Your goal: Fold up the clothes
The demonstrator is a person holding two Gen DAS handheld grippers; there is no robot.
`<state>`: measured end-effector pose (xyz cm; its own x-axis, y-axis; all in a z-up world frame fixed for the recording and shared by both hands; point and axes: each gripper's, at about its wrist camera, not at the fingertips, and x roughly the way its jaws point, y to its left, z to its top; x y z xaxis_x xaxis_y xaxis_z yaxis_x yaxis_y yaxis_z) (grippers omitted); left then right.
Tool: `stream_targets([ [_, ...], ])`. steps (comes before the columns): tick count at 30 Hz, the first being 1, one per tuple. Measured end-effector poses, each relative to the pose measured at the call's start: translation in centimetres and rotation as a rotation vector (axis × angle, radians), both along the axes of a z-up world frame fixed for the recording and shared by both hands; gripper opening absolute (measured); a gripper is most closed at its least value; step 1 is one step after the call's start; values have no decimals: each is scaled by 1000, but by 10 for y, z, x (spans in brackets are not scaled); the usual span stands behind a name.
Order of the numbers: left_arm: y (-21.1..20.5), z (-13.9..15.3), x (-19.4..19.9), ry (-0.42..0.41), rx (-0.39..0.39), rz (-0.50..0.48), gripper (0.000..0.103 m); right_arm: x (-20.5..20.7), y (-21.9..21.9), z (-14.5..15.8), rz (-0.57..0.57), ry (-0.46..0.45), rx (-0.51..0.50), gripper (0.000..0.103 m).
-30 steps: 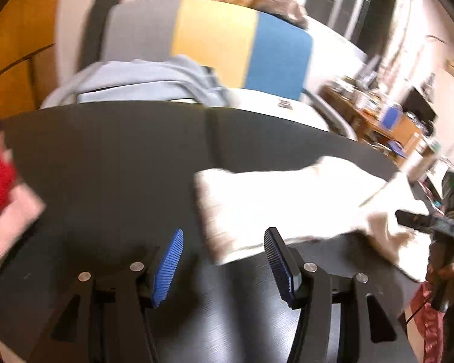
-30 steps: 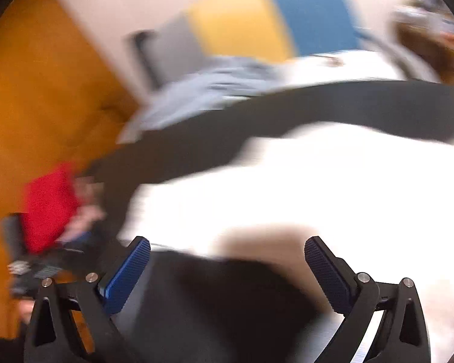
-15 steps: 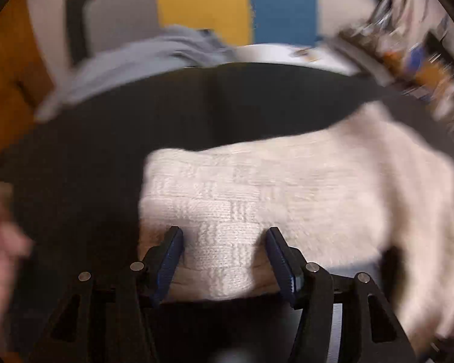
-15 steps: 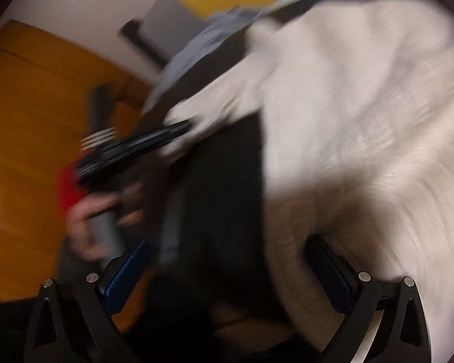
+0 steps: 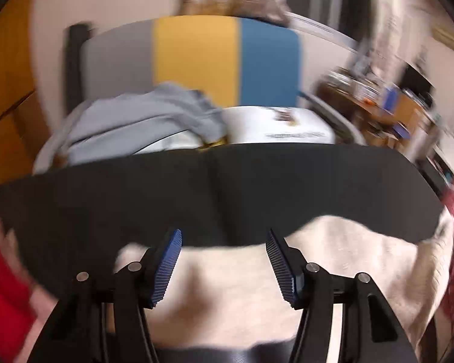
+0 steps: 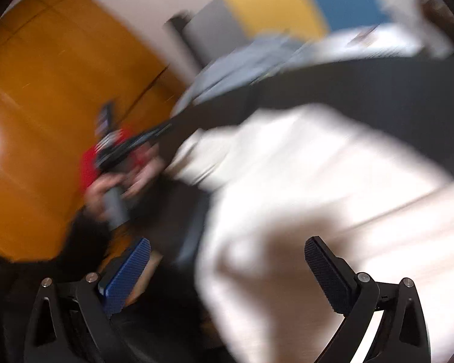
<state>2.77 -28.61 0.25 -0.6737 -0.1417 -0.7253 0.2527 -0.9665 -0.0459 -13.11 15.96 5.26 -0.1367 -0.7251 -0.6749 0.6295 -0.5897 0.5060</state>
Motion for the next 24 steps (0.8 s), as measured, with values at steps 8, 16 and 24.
stream_targets([
  [8,56,-29,-110,-130,11,-332,59,-144,112,-14,-357,-62,206,103],
  [16,78,-83,-163,-293,118,-503,59,-162,114,-86,-303,-291,124,103],
  [24,108,-91,-121,-328,78,-593,21,-133,76,-114,-105,-408,63,103],
])
